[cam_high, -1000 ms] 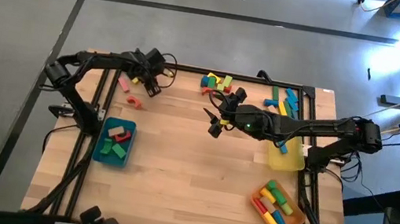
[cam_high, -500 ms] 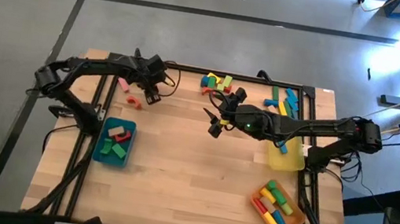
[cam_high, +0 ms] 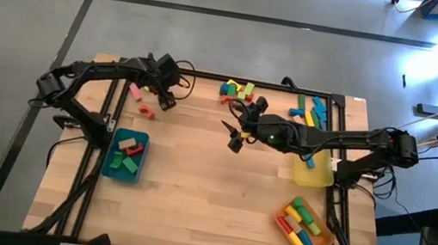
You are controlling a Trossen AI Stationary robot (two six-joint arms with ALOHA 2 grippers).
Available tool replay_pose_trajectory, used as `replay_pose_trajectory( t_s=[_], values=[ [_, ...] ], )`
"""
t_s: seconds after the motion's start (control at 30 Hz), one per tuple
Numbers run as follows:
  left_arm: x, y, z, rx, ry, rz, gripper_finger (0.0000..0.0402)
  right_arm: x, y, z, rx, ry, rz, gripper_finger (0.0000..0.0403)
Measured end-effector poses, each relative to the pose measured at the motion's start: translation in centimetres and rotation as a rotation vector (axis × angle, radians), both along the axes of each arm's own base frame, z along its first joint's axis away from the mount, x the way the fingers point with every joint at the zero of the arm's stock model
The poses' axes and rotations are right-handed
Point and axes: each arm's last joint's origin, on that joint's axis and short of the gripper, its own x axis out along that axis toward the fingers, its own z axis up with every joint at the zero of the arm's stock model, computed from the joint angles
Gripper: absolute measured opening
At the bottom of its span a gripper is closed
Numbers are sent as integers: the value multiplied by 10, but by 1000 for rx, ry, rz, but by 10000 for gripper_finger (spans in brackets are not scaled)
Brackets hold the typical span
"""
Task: Sort blocks by size
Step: Put the red arch block into the blue bin
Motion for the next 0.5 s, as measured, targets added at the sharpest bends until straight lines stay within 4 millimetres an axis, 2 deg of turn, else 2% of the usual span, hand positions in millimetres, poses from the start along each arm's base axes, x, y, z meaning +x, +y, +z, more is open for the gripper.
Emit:
replay_pose_trajectory(
  t_s=[0.17,0.5],
  values=[
    [-1,1,0,-2,2,0,228,0,0,0,1,0,3,280],
    [-3,3,0,10,23,-43,230,0,0,0,1,0,3,280]
  ],
)
